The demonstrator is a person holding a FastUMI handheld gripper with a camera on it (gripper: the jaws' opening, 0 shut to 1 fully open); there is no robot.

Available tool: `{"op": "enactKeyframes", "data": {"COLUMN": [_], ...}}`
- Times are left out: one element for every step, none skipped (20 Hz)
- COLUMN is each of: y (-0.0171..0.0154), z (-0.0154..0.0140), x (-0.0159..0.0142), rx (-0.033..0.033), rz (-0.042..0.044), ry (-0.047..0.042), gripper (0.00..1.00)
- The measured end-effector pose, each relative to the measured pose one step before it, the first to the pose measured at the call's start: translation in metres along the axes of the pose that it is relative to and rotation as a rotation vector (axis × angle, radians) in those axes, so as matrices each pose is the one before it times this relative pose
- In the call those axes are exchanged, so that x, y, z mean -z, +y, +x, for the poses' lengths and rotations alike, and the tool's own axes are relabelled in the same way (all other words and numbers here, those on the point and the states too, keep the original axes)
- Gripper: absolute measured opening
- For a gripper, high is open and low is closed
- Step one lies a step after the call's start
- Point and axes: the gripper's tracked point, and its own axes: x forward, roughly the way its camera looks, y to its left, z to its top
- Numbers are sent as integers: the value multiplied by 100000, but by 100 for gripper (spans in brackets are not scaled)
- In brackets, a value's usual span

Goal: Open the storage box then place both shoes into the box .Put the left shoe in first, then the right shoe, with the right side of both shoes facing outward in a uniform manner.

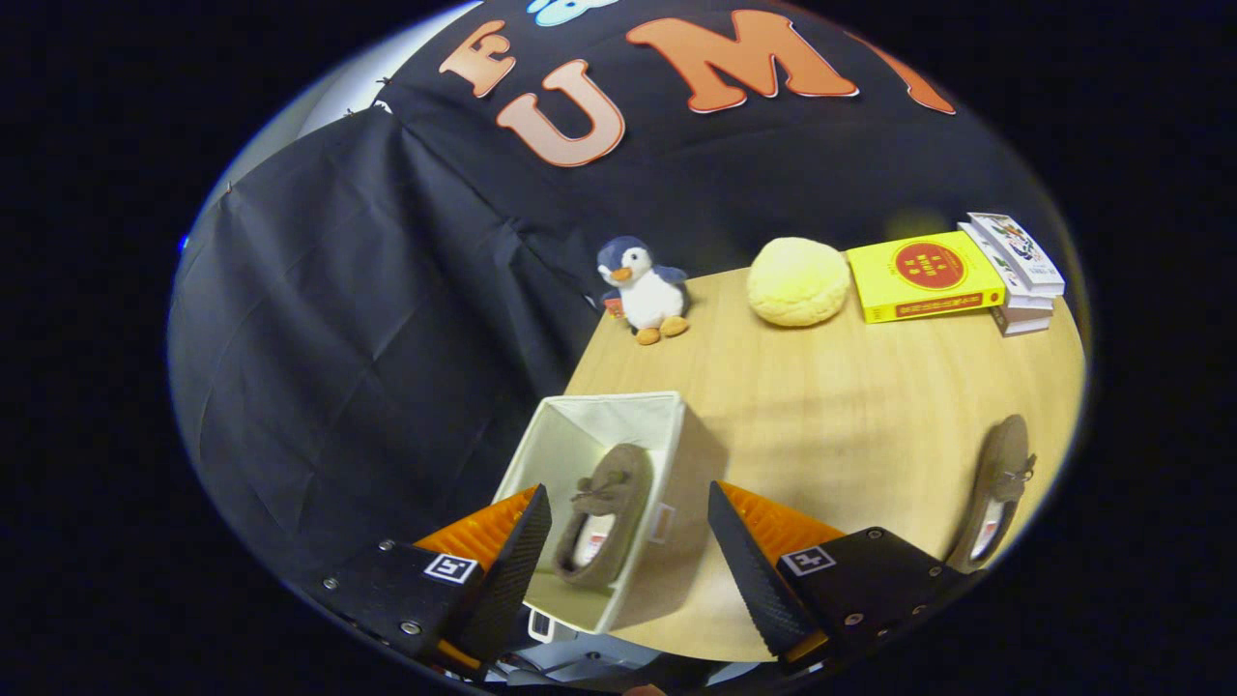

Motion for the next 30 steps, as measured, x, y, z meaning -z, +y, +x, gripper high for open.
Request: {"op": "enactKeyframes", "data": {"y": [-1971, -2068, -1919, -1974, -2140, -1798, -2074, -1971, -2080, -2076, -1761, -1449, -1496, -1332, -1444, -1169, -1112, -967, -852, -665, -585, -436, -510, -332, -513, -364, -487, -331, -413, -301], "z": [-752, -630, -694, -517, -517, -334, -359, -316, -290, 8, -13, -4, 78, 144, 152, 333, 493, 461, 438, 494, 503, 505, 595, 654, 621, 617, 564, 620, 636, 522], "x": [188, 152, 182, 62, 108, 61, 24, 66, 15, 171, 280, 193, 282, 352, 433, 389, 437, 493, 740, 610, 598, 608, 591, 412, 502, 319, 148, -37, -187, -271], "rx": [2066, 2695, 1900, 2524, 2416, 3040, 2806, 2999, 2847, 3164, 1992, 1771, 1602, 1932, 1969, 1370, 1513, 1107, 821, 502, 162, -97, 183, 316, 835, 872, 1252, 1143, 1276, 1162], "rz": [351, 1202, 1177, 1518, 1215, 1216, 636, 527, 128, 232, 194, 266, -16, 23, 47, 38, 55, -21, -109, -116, -120, -558, -628, -760, -684, -719, -339, 192, 511, 684], "ry": [-492, -318, -132, -213, -203, -319, -112, -446, -318, 92, 283, 161, 539, 626, 672, 830, 908, 1387, 1807, 1655, 1773, 1516, 1168, 741, 1167, 710, 149, -280, -462, -418], "gripper": [98, 98, 98, 98, 98, 98, 98, 98, 98, 98, 98, 98, 99, 98, 99, 98, 98, 97, 97, 96, 95, 94, 92, 91, 88, 87, 84, 82, 77, 73]}}
